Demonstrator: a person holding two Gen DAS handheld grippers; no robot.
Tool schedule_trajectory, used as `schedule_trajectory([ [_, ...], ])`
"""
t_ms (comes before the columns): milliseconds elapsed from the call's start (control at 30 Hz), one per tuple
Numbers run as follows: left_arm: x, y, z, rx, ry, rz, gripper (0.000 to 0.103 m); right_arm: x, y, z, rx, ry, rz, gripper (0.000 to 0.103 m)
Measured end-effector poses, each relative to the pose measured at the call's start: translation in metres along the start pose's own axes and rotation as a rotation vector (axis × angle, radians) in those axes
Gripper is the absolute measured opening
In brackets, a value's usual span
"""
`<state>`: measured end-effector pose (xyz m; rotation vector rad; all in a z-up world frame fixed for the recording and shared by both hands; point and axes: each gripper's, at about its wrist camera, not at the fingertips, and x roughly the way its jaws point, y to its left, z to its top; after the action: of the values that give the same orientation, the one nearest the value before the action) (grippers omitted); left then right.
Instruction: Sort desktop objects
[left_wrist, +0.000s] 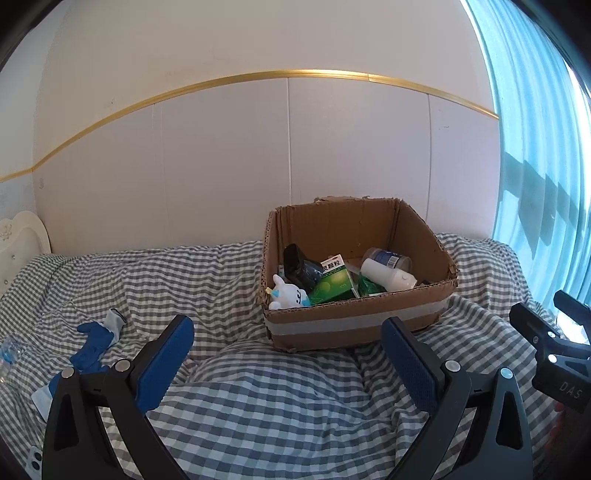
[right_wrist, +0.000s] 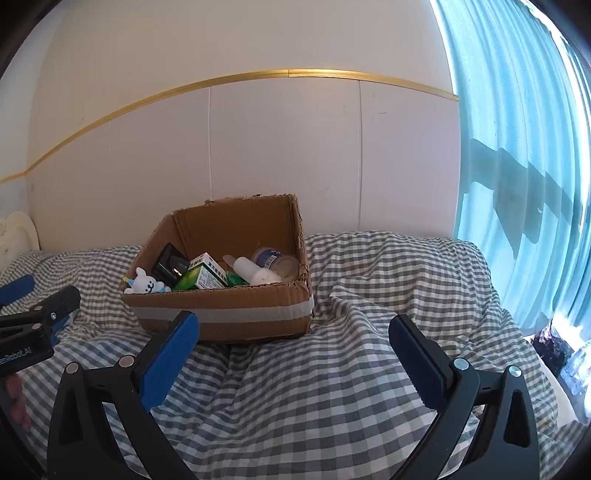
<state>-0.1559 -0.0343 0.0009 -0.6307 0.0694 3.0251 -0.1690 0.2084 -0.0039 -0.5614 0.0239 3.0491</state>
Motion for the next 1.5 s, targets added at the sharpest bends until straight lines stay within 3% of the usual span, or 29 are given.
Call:
schedule_trajectory([
  [467,-0.004,-0.004,0.000,-0.004,0.024,-0.001,0.103,0.000,0.007,-0.003,-0.038,0.003,0.007,0.103],
  [833,-0.006,0.003,-0.001,-0.033,-0.001,0.020,0.103,0.003,0.010,-0.005,-0.052,0.019,0.013,0.103],
  [1133,-0.009,-0.004,-0.005,0.019,-0.033,0.054,0.103,0.005,0.012,-0.006,-0.054,0.030,0.009,0.103],
  [1500,-0.008,-0.009,-0.008,0.035,-0.009,0.035,0.103,0.006,0.013,-0.007,-0.059,0.034,0.011,0.103],
])
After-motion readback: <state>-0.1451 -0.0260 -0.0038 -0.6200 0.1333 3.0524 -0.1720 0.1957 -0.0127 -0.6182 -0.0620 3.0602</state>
